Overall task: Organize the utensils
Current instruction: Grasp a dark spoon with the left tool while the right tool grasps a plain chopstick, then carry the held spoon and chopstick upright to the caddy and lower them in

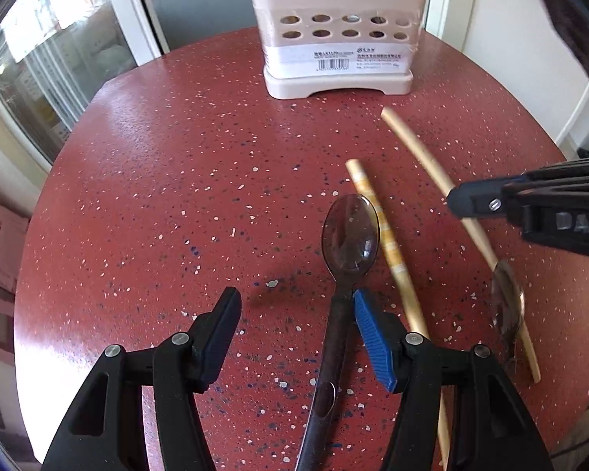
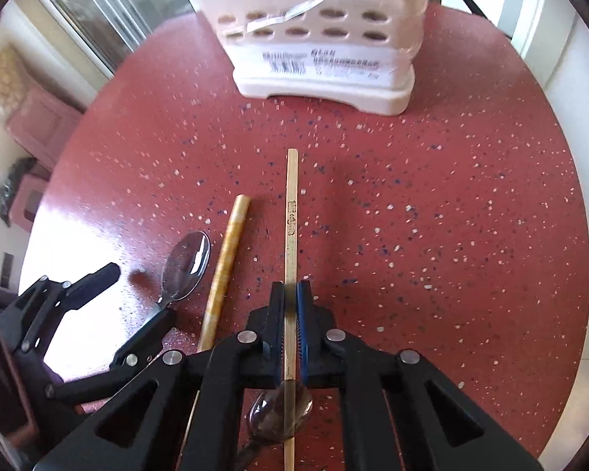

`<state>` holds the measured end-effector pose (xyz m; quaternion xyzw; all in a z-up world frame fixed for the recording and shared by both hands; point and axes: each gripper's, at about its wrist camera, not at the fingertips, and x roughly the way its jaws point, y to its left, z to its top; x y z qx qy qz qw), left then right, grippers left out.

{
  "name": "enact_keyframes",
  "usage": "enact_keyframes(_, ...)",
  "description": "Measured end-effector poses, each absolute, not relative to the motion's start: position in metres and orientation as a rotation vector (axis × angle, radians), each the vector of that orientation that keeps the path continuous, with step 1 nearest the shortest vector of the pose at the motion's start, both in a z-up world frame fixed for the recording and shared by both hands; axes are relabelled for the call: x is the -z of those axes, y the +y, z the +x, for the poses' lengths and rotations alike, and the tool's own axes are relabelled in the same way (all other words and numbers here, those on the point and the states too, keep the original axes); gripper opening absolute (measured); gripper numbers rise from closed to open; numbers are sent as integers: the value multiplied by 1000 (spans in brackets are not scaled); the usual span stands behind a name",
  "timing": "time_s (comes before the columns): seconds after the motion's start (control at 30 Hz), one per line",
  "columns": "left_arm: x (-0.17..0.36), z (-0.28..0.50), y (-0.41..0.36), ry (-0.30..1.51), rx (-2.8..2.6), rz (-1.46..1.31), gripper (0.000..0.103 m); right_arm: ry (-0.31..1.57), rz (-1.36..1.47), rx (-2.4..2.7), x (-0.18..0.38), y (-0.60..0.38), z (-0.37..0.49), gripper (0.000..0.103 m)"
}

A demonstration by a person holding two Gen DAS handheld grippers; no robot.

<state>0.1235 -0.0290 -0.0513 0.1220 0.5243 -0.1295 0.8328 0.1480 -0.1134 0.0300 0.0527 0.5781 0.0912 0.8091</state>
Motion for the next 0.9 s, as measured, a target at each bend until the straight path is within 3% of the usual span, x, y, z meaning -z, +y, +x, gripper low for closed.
enact_keyframes(0.13, 49, 124, -38, 1145, 298, 332, 85, 1150, 96, -215, -47, -120, 134, 6)
enact_keyframes(0.3, 47, 121, -52, 1187, 396, 336, 41, 1098, 96, -235, -63, -129, 109, 6)
enact_keyframes(0.9, -13, 85, -7, 807, 261, 8, 41, 767, 147, -260, -112, -164, 81, 6)
